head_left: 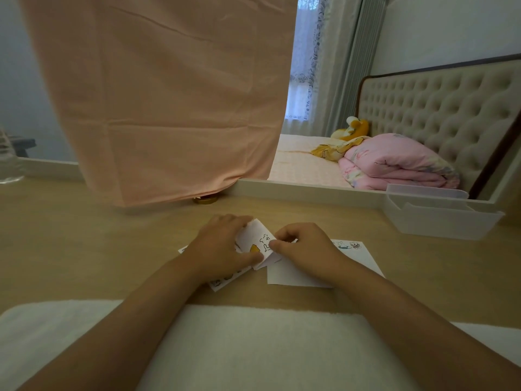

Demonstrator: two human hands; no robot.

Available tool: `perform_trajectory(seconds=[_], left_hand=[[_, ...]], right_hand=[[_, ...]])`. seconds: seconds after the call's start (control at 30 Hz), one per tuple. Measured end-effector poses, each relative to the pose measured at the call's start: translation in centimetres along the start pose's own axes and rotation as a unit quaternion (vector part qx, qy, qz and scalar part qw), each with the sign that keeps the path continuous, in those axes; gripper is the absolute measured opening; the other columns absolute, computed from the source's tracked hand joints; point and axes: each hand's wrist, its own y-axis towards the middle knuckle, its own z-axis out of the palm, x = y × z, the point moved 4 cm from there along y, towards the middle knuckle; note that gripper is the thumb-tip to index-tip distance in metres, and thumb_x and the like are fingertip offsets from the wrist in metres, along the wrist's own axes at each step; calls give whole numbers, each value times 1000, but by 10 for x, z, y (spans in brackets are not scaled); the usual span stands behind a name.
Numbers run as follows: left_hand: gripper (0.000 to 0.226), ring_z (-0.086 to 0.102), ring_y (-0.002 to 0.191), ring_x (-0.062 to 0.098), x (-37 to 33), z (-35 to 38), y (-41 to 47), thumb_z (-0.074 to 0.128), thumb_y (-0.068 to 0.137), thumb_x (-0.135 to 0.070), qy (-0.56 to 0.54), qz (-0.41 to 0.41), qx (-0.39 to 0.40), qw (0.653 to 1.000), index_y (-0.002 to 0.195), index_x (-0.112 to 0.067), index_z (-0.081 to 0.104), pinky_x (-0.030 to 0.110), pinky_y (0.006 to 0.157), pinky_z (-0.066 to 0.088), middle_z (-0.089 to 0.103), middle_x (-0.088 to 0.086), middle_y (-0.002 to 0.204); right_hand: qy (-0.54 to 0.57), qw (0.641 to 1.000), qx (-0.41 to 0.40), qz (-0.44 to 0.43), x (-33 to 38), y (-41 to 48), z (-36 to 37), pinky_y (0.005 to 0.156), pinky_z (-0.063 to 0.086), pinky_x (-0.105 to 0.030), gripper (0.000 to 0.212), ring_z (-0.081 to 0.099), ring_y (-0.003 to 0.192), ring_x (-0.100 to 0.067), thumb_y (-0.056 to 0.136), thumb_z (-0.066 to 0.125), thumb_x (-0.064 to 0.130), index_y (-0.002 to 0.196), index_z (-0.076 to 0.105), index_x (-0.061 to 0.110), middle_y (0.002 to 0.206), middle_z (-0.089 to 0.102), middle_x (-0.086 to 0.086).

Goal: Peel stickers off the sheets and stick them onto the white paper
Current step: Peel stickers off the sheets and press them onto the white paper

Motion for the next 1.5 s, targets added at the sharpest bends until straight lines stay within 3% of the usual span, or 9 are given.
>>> perform_trajectory(seconds=[0.13, 0.27, 0.4, 0.5, 0.7, 0.8, 0.93, 1.17, 1.5], left_hand=[[94, 24, 143, 17, -9, -11, -1, 73, 79, -56, 24, 93, -86, 992, 156, -28, 27, 39, 118, 28, 30, -5, 155], [69, 36, 134, 16, -25, -24, -3, 64, 85, -53, 102, 171, -152, 968, 147, -28, 44, 35, 111, 29, 48, -6, 143], [26, 49, 99, 4, -34, -28, -5, 70, 88, -40, 11, 108, -136, 985, 114, -38, 64, 31, 96, 39, 65, -20, 106], [7, 63, 78, -4, -33, -25, -5, 71, 90, -31, -166, 7, -68, 984, 92, -38, 67, 17, 62, 49, 68, -19, 86], [9, 71, 75, 5, -35, -21, -9, 69, 93, -21, -358, -48, -39, 932, 88, -25, 75, 16, 64, 54, 76, -9, 85], [7, 72, 79, 9, -36, -19, -10, 70, 92, -21, -395, -62, -42, 915, 95, -21, 76, 19, 68, 56, 77, -5, 89], [9, 69, 69, 3, -36, -19, -12, 70, 92, -25, -425, -75, -46, 901, 96, -23, 78, 14, 58, 51, 77, -7, 83], [13, 72, 79, 9, -39, -16, -13, 73, 89, -25, -415, -58, -23, 908, 100, -21, 79, 13, 62, 51, 77, -4, 92], [16, 69, 82, 7, -40, -11, -11, 65, 94, -29, -454, -85, -30, 886, 93, -21, 78, 17, 66, 51, 76, -5, 91]], right_hand=[[76, 997, -9, 9, 2, -1, -9, 51, 43, -20, 11, 51, 45, -7, 94, 69, 18, 89, 77, 13, 58, 65, 8], [122, 991, -15, -52, 11, -1, -20, 51, 41, -19, 13, 49, 47, -1, 96, 65, 10, 96, 77, 15, 68, 66, -2], [132, 987, -49, -82, 15, 1, -28, 58, 46, -19, 22, 57, 59, -4, 94, 68, 11, 107, 73, 27, 78, 66, 0], [63, 983, -116, -127, 16, -3, -31, 56, 46, -19, 23, 49, 50, -4, 89, 74, 17, 105, 68, 32, 90, 68, 10], [-141, 920, -203, -303, 30, -17, -25, 61, 43, -18, 11, 53, 69, 2, 90, 73, 25, 99, 78, 25, 98, 60, 11], [-148, 917, -203, -309, 30, -17, -22, 64, 50, -25, 20, 58, 79, -4, 91, 68, 31, 106, 78, 24, 98, 62, 11], [-134, 926, -190, -297, 28, -13, -24, 64, 43, -20, 24, 51, 72, 8, 91, 64, 38, 107, 78, 27, 99, 67, 16], [-109, 941, -164, -274, 26, -10, -28, 63, 41, -19, 12, 55, 72, 10, 87, 77, 27, 98, 81, 26, 93, 70, 18], [-128, 927, -165, -310, 27, -13, -27, 65, 53, -31, 13, 54, 69, -1, 92, 68, 23, 100, 78, 21, 99, 70, 11]])
